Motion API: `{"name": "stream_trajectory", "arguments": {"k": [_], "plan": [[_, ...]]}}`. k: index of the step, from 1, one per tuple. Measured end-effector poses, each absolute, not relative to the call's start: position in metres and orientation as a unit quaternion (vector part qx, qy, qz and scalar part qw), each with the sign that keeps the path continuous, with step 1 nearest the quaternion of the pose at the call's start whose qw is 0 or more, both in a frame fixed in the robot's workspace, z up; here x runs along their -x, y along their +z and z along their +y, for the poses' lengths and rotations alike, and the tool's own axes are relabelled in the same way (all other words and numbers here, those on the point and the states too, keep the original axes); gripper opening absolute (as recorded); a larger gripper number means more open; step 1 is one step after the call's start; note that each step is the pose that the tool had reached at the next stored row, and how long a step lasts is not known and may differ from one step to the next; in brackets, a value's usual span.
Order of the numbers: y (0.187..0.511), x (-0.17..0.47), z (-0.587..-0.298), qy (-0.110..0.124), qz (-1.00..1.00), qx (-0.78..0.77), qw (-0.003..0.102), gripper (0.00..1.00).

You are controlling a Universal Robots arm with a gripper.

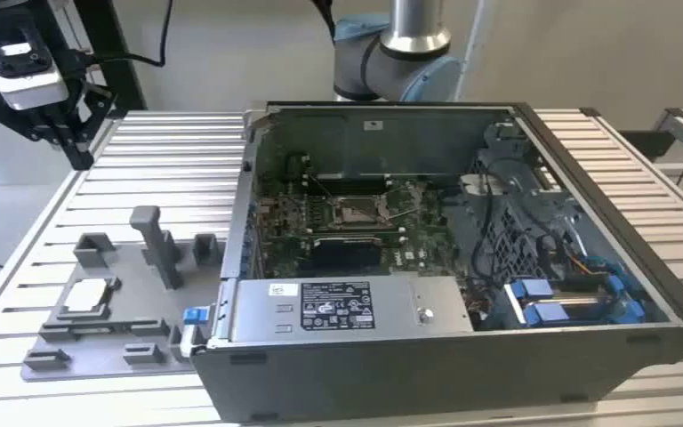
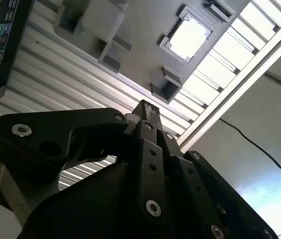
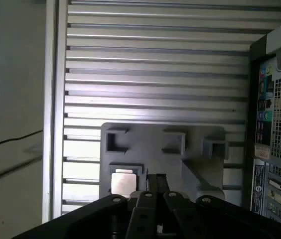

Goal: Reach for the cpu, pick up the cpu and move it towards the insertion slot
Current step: 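Reach for the cpu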

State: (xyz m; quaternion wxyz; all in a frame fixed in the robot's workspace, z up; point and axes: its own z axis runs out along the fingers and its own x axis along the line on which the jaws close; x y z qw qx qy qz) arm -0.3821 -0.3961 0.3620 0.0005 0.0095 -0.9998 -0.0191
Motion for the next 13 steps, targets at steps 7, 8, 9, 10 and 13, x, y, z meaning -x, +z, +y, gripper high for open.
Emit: {"name": "stream_trajectory", "arguments": {"k": [7, 8, 9, 10, 13], "plan": [[0.3620, 0.3821, -0.3961, -0.019, -1.000, -0.010, 0.000, 0.00], [0.3620, 0.3821, -0.3961, -0.019, -1.000, -0.010, 0.000, 0.00], [0.3620, 0.3821, -0.3961, -0.019, -1.000, -0.010, 0.000, 0.00], [0.3620, 0.3821, -0.3961, -0.019, -1.000, -0.010, 0.000, 0.00], [0.3621, 0.3826, -0.3964, -0.019, -1.000, -0.010, 0.001, 0.00]]}}
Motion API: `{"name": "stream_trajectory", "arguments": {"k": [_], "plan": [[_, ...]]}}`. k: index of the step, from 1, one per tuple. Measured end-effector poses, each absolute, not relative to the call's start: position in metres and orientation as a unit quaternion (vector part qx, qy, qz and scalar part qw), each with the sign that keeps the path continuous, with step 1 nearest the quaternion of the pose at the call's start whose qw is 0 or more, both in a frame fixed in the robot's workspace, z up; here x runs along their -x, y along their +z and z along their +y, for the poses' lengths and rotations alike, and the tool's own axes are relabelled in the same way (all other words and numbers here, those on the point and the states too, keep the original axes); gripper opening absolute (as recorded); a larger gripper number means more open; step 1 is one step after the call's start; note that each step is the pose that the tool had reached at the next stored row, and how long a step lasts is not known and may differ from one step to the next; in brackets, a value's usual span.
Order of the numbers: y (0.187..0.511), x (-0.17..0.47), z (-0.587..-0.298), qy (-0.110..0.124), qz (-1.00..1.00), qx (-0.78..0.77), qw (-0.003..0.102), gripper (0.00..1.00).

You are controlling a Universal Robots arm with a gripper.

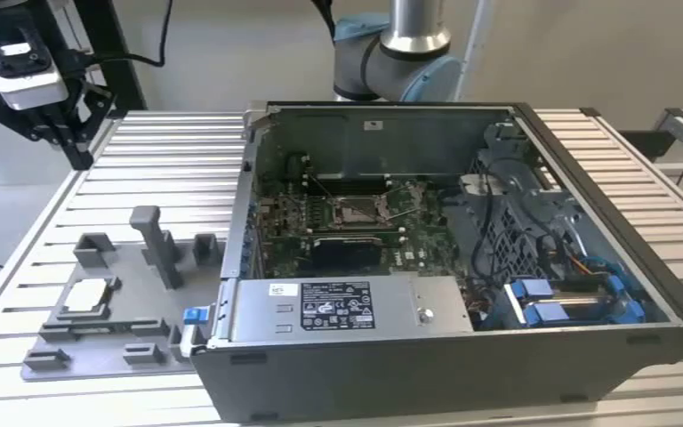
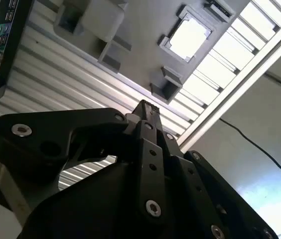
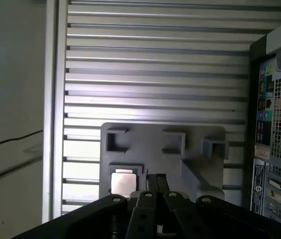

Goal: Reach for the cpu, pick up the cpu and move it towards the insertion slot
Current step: 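Reach for the cpu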

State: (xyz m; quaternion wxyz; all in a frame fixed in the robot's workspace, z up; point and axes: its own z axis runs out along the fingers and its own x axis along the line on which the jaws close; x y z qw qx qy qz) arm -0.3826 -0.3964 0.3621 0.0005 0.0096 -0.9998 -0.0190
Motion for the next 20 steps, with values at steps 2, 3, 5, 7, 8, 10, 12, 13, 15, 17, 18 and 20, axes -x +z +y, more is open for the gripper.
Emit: {"name": "stream_trajectory", "arguments": {"k": [2, 3, 5, 7, 8, 10, 12, 13, 15, 17, 18, 20], "plan": [[0.362, 0.386, -0.397, -0.019, -1.000, -0.010, 0.000, 0.00], [0.362, 0.388, -0.399, -0.019, -1.000, -0.010, 0.000, 0.00], [0.361, 0.392, -0.404, -0.019, -1.000, -0.010, 0.000, 0.00], [0.361, 0.395, -0.411, -0.019, -1.000, -0.010, 0.000, 0.00], [0.361, 0.396, -0.415, -0.019, -1.000, -0.010, 0.000, 0.00], [0.360, 0.400, -0.420, -0.019, -1.000, -0.010, 0.001, 0.00], [0.359, 0.406, -0.422, -0.019, -1.000, -0.010, 0.000, 0.00], [0.359, 0.408, -0.422, -0.019, -1.000, -0.010, 0.000, 0.00], [0.358, 0.412, -0.423, -0.019, -1.000, -0.010, 0.000, 0.00], [0.357, 0.417, -0.423, -0.019, -1.000, -0.010, 0.000, 0.00], [0.357, 0.420, -0.423, -0.019, -1.000, -0.010, 0.000, 0.00], [0.357, 0.421, -0.423, -0.019, -1.000, -0.010, 0.000, 0.00]]}}
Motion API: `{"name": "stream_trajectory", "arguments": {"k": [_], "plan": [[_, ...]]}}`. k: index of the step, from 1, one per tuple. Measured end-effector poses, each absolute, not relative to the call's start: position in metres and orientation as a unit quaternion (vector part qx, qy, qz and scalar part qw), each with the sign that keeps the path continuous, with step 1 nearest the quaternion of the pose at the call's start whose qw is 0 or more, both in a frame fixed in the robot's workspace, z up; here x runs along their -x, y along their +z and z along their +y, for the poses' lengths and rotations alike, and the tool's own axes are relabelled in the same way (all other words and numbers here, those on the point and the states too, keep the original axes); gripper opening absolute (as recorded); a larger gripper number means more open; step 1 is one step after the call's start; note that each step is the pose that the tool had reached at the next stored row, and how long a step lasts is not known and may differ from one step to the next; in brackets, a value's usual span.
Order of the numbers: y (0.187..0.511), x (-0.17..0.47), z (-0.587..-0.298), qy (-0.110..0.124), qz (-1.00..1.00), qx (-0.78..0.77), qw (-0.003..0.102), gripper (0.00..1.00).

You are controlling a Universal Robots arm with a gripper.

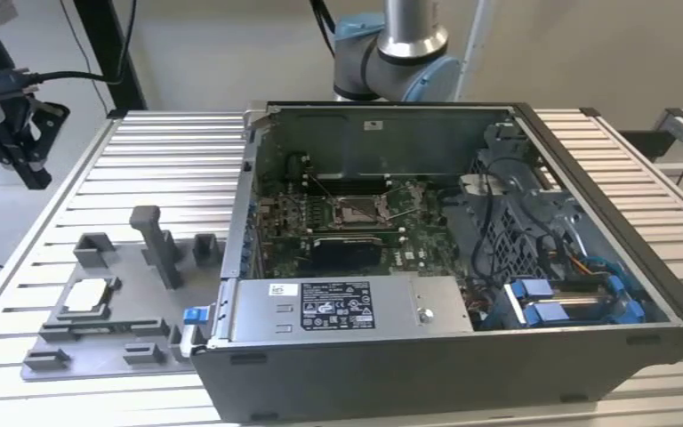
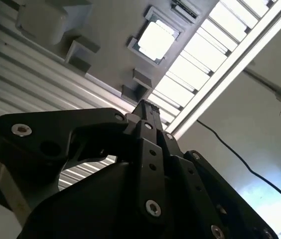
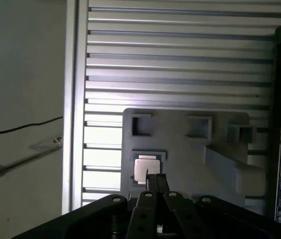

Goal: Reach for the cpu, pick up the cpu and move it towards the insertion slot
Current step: 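Reach for the cpu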

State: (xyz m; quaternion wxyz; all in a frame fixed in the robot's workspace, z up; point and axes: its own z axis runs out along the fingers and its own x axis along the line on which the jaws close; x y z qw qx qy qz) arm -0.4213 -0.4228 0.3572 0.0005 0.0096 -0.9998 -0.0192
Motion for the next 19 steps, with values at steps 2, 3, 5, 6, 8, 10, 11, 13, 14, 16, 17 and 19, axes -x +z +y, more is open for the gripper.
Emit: {"name": "stream_trajectory", "arguments": {"k": [2, 3, 5, 6, 8, 10, 11, 13, 14, 16, 17, 19], "plan": [[0.3572, 0.4213, -0.4228, -0.019, -1.000, -0.010, 0.000, 0.00], [0.3572, 0.4213, -0.4228, -0.019, -1.000, -0.010, 0.000, 0.00], [0.3572, 0.4213, -0.4227, -0.019, -1.000, -0.010, 0.000, 1.00], [0.3572, 0.4213, -0.4227, -0.019, -1.000, -0.010, 0.000, 1.00], [0.3572, 0.4213, -0.4227, -0.019, -1.000, -0.010, 0.000, 1.00], [0.3572, 0.4213, -0.4227, -0.019, -1.000, -0.010, 0.000, 1.00], [0.3572, 0.4213, -0.4227, -0.019, -1.000, -0.010, 0.000, 1.00], [0.3572, 0.4213, -0.4227, -0.019, -1.000, -0.010, 0.000, 1.00], [0.3572, 0.4213, -0.4227, -0.019, -1.000, -0.010, 0.000, 1.00], [0.3572, 0.4213, -0.4227, -0.019, -1.000, -0.010, 0.000, 1.00], [0.3572, 0.4213, -0.4227, -0.019, -1.000, -0.010, 0.000, 1.00], [0.3572, 0.4213, -0.4227, -0.019, -1.000, -0.010, 0.000, 1.00]]}}
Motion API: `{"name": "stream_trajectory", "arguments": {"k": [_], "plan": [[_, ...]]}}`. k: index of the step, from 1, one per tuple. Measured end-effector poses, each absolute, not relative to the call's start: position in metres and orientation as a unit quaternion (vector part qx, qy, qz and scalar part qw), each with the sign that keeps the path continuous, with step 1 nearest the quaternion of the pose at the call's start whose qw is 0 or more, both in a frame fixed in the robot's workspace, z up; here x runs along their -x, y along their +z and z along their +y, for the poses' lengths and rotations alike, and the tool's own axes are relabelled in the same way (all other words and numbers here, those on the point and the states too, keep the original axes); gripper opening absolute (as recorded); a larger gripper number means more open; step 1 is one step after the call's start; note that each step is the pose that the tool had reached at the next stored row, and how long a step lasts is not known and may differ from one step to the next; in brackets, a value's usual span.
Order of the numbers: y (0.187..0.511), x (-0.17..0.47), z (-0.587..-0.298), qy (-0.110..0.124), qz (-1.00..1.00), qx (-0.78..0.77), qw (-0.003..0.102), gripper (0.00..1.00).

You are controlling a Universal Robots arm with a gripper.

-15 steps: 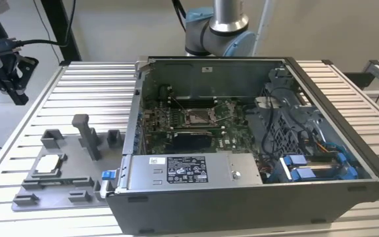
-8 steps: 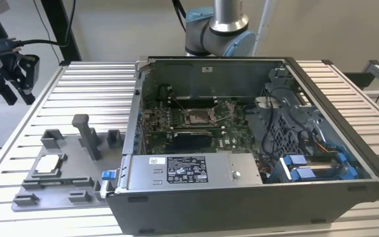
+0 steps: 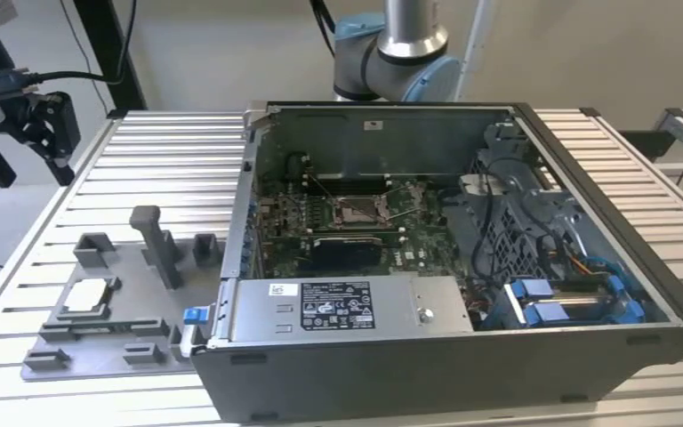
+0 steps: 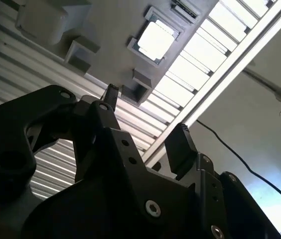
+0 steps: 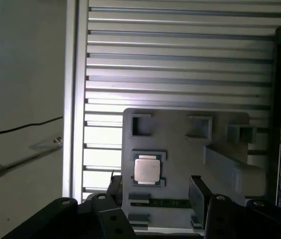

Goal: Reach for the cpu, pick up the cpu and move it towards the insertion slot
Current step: 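Reach for the cpu, then pick up the cpu and move it towards the insertion slot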

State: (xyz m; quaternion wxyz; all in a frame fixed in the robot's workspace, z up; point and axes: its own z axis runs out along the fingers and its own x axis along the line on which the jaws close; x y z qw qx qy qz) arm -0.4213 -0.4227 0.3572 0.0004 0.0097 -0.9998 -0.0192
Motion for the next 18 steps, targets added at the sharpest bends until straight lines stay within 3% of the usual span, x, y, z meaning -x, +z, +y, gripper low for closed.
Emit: {"name": "stream_trajectory", "arguments": {"k": [18], "plan": [[0.344, 0.423, -0.423, -0.019, -1.000, -0.010, 0.000, 1.00]]}}
